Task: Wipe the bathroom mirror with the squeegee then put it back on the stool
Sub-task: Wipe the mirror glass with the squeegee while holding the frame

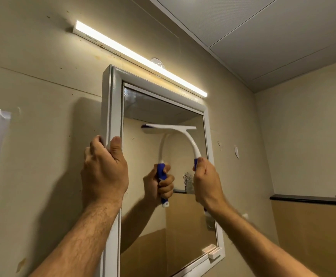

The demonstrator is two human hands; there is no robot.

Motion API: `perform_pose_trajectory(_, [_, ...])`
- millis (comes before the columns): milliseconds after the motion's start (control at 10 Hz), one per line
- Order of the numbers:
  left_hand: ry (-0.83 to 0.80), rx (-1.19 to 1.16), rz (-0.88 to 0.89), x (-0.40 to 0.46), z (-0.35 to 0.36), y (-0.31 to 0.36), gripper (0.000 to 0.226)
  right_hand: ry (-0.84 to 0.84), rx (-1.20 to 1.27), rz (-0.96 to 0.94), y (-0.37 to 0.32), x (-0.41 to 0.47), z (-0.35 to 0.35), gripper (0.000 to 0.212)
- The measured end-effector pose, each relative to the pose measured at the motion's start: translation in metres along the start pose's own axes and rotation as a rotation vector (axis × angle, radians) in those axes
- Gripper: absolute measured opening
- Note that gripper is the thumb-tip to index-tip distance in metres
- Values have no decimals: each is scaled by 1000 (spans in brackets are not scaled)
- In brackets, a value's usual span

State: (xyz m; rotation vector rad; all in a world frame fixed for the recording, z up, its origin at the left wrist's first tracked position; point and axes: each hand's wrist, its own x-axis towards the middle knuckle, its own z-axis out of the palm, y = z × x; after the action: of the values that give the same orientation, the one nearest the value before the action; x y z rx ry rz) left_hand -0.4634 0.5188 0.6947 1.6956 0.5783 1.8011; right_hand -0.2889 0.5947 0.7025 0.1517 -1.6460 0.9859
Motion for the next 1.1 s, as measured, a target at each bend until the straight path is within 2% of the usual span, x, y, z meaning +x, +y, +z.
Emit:
perform_pose_trajectory(100, [-2,45,5,-11,-4,-6,32,-17,-10,8,8,-13,-6,29])
perform_pose_trajectory(300, [202,88,60,28,7,32,44,-12,136,60,-36,39,-9,32])
perform_pose_trajectory(400, [180,75,68,29,5,30,46,-48,169,86,-35,38,-1,32])
perform_pose_trajectory(500, [77,69,88,6,0,4,40,-55,135,56,-11,5,5,30])
perform_pose_trajectory(600, [257,205,68,-23,13,-12,36,-90,85,69,14,-32,4,29])
perform_pose_trajectory(700, [796,889,126,-51,51,27,53,-121,105,105,15,-42,-4,29])
perform_pose_trajectory(800, [1380,1992,358,-65,98,97,61,-119,192,134,-5,-24,-12,33])
perform_pose_trajectory(900, [1452,2082,466,-67,173,99,60,-158,311,221,-18,-11,-18,37])
perform_pose_trajectory(1000, [1392,2111,391,-70,176,88,60,-175,340,290,-7,-24,-19,41])
perform_pose_trajectory(1100, [1387,2114,450,-70,174,93,61,-168,315,327,16,-54,-20,41])
